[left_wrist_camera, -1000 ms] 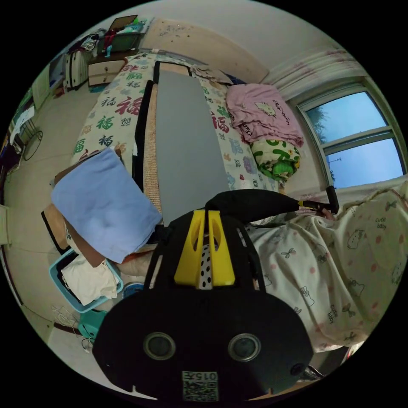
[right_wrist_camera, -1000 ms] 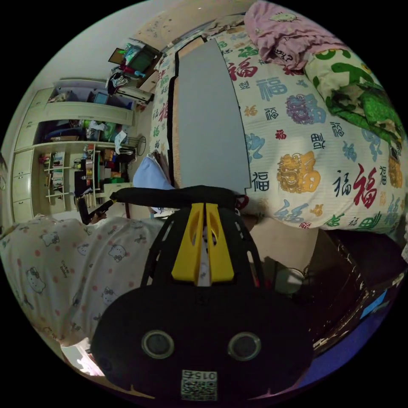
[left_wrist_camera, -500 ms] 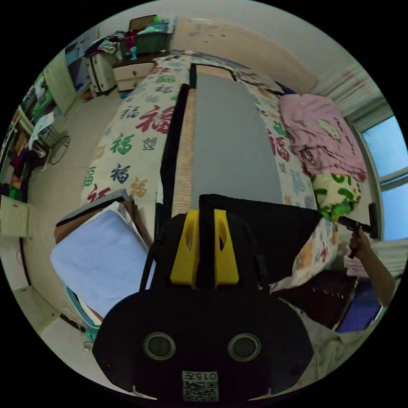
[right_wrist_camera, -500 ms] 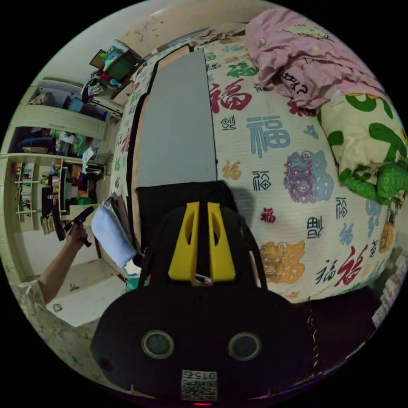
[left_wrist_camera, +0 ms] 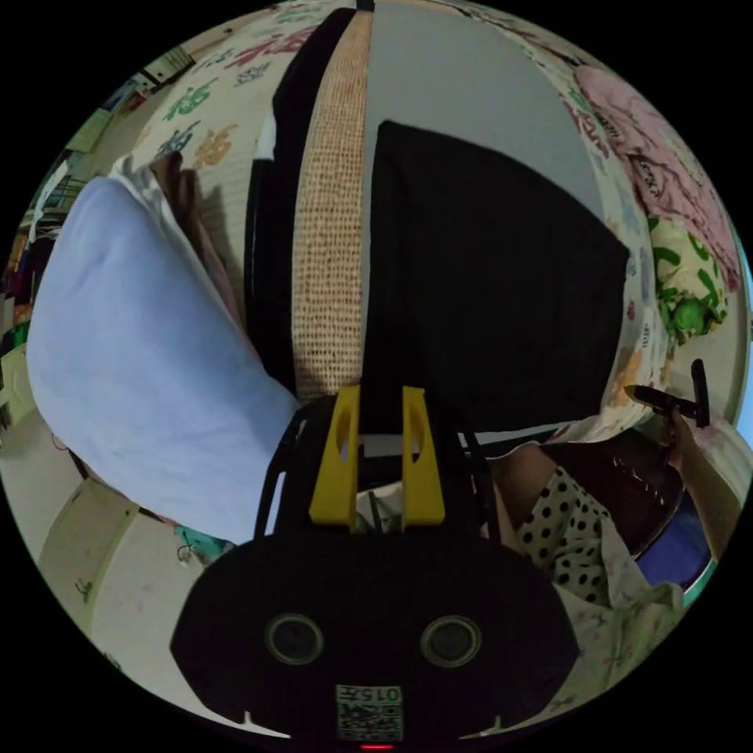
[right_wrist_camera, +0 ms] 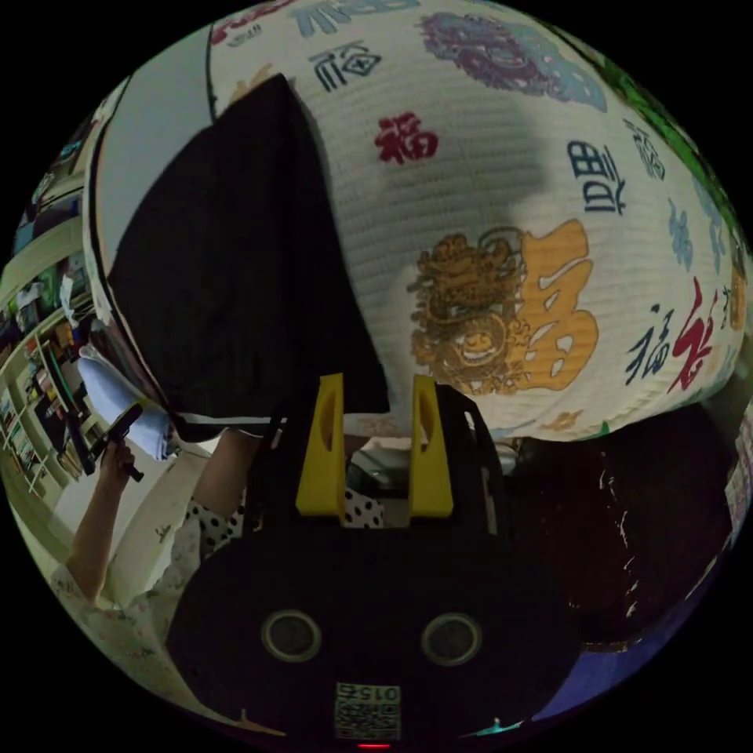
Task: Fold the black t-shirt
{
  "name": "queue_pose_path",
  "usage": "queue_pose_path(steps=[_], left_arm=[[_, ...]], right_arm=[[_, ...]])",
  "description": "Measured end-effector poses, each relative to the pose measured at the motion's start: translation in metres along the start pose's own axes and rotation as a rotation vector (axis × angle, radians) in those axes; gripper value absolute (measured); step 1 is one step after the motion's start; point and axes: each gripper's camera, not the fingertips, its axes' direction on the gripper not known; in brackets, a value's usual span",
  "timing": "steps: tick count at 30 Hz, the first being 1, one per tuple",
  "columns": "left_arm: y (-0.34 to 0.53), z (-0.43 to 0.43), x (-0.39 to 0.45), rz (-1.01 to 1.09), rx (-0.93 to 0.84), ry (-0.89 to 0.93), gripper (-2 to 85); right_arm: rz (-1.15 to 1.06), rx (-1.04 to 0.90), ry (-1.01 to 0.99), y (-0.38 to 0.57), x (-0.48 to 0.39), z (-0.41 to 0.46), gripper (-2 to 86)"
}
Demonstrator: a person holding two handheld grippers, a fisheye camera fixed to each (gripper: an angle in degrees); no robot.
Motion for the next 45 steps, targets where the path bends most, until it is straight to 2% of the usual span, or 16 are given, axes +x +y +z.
queue_pose_path(steps=[6, 9, 17, 23, 26, 30, 33, 36, 38, 44, 45], left_arm=[[-0.002, 0.014, 0.025, -0.018, -0.107, -0.071, 5.2], [0.003, 0.011, 0.034, -0.032, -0.100, -0.072, 0.9], [0.026, 0.003, 0.041, -0.018, -0.104, -0.064, -0.7], [0.074, 0.003, 0.012, -0.063, -0.136, -0.134, -0.7], [0.101, -0.015, -0.001, -0.122, -0.054, -0.124, -0.6], [0.141, -0.078, 0.008, -0.141, 0.192, 0.022, -0.8], [0.169, -0.122, 0.025, -0.232, 0.337, 0.162, -0.9], [0.189, -0.143, 0.038, -0.341, 0.383, 0.398, -0.9], [0.200, -0.155, 0.044, -0.352, 0.405, 0.519, -0.9], [0.233, -0.181, 0.015, -0.177, 0.431, 0.842, -0.9], [0.239, -0.180, 0.003, -0.129, 0.432, 0.890, -0.9]], right_arm=[[-0.021, -0.086, -0.007, -0.031, 0.009, 0.040, 11.1], [-0.029, -0.114, -0.005, -0.045, 0.008, 0.058, 8.5], [-0.036, -0.103, 0.044, -0.069, 0.009, 0.100, 0.4], [0.027, -0.072, 0.064, -0.066, 0.009, 0.136, 0.7], [0.046, -0.037, 0.098, -0.059, -0.007, 0.146, 2.7], [0.020, 0.097, 0.214, -0.027, -0.066, 0.133, 0.3], [-0.031, 0.303, 0.324, 0.023, -0.160, 0.110, -0.3], [-0.112, 0.449, 0.435, 0.079, -0.265, 0.102, -0.6], [-0.154, 0.532, 0.608, 0.116, -0.341, 0.113, -0.8], [-0.039, 0.697, 1.121, 0.166, -0.459, 0.173, -1.0], [-0.020, 0.706, 1.156, 0.169, -0.466, 0.179, -1.0]])
